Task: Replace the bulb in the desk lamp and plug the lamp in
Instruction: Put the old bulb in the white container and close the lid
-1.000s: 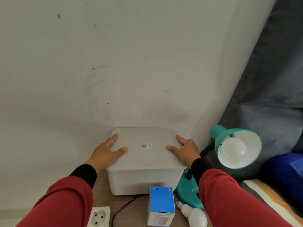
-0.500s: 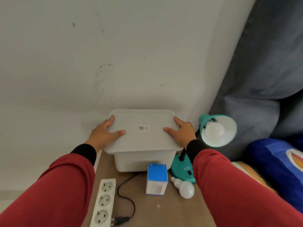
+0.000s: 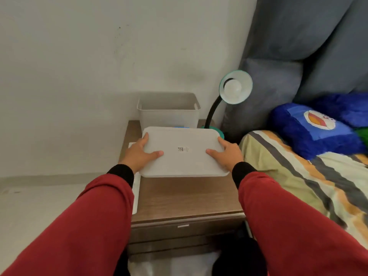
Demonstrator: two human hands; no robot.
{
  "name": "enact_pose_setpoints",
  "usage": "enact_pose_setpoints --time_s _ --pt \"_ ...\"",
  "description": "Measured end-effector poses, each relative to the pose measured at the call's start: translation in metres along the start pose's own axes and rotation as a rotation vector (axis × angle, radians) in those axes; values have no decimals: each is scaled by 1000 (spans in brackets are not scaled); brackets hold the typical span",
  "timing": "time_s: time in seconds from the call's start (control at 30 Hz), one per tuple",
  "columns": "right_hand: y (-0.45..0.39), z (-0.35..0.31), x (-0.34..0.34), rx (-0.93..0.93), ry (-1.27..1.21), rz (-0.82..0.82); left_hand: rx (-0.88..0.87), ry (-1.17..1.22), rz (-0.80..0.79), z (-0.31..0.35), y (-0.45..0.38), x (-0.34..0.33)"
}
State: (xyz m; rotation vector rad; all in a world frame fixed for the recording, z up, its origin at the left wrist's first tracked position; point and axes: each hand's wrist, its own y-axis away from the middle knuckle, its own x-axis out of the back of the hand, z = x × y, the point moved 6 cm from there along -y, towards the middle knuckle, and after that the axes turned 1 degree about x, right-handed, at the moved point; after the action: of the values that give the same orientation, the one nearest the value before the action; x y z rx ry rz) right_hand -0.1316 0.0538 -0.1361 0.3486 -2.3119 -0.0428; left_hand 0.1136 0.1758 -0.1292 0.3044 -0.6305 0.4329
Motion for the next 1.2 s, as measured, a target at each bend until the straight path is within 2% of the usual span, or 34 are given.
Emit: enact_pose_setpoints --time_s 0.17,0.33,0.7,1.2 --pt "32 62 -23 -101 58 -59 74 -12 -57 -36 33 -53" --pt "40 89 -41 -126 65 -107 120 -116 -86 -63 42 -78" --pt "18 90 -59 -97 173 -184 126 -340 -108 -73 22 -91" --pt "3 69 -59 -35 687 -360 229 -672 -271 -54 9 -94"
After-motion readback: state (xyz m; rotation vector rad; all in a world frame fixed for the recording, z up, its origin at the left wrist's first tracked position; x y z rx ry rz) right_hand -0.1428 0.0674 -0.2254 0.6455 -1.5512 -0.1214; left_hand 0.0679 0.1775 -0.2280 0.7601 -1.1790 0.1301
